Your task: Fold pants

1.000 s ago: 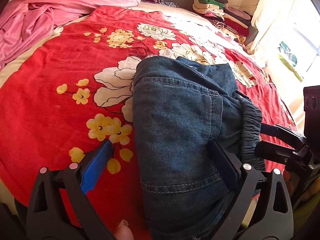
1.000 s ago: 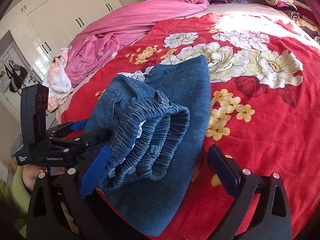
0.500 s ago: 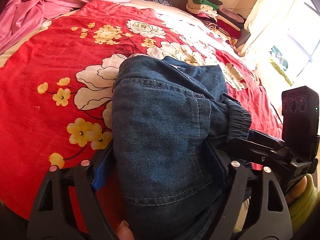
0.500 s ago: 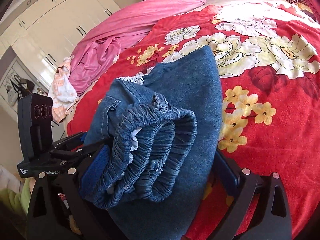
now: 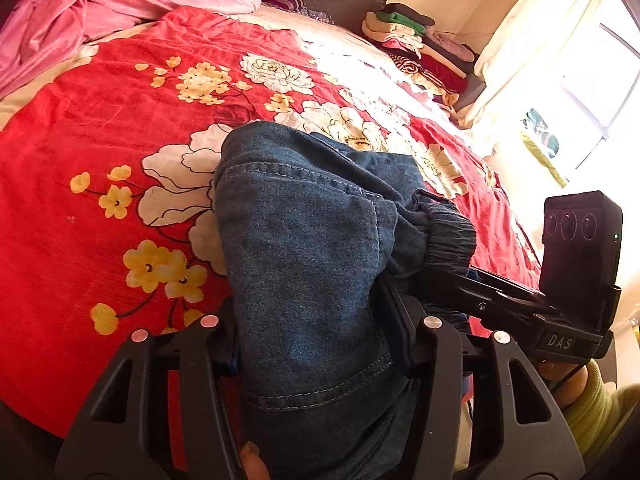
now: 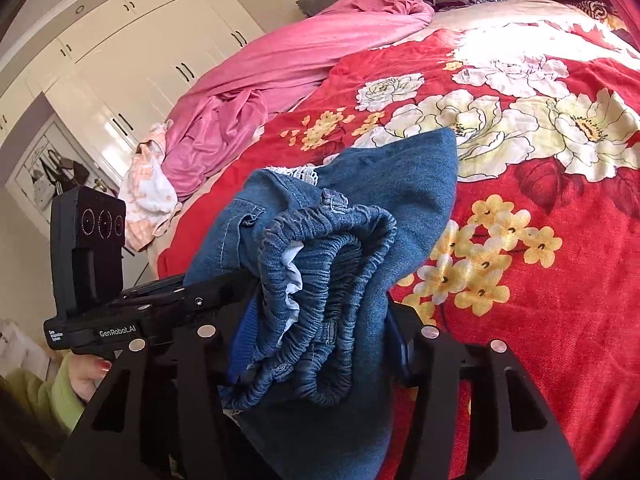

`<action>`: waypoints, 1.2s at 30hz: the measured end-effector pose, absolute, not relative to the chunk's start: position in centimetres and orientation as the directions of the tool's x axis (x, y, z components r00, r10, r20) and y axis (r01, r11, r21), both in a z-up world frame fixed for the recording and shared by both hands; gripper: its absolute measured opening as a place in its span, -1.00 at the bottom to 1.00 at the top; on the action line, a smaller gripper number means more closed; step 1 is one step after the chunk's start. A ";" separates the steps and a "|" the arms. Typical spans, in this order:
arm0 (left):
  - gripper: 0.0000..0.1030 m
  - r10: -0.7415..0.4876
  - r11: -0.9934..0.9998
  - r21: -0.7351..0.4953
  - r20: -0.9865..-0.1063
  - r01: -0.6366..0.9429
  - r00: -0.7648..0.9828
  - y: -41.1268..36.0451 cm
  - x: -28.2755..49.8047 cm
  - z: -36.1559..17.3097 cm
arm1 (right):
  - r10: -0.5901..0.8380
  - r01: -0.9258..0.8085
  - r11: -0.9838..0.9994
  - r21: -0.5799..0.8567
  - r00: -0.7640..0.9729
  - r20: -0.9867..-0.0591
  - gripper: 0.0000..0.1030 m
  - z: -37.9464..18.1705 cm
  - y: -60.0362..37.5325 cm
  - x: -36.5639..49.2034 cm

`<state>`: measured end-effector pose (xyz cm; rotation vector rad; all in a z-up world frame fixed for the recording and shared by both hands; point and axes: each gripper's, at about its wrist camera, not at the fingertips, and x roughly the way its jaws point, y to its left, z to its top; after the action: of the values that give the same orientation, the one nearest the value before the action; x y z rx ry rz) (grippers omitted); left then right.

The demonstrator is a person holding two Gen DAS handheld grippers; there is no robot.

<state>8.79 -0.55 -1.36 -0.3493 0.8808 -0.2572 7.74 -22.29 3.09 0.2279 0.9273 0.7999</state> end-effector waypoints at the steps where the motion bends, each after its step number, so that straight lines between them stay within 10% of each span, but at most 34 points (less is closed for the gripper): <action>1: -0.14 -0.363 0.912 -0.403 -0.700 0.080 0.615 -0.6 8.7 -1.1 | 0.703 -0.523 0.695 0.494 0.345 -0.622 0.00 3.4 -22.3 7.6; 36: -0.14 -0.247 0.958 -0.275 -0.640 0.083 0.727 2.6 18.3 5.3 | 0.688 -0.644 0.699 0.312 0.485 -0.540 0.00 9.3 -16.6 17.7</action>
<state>18.33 2.61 5.27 -0.2350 0.7356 -0.1841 17.75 -16.63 9.25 0.0704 0.6892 0.8109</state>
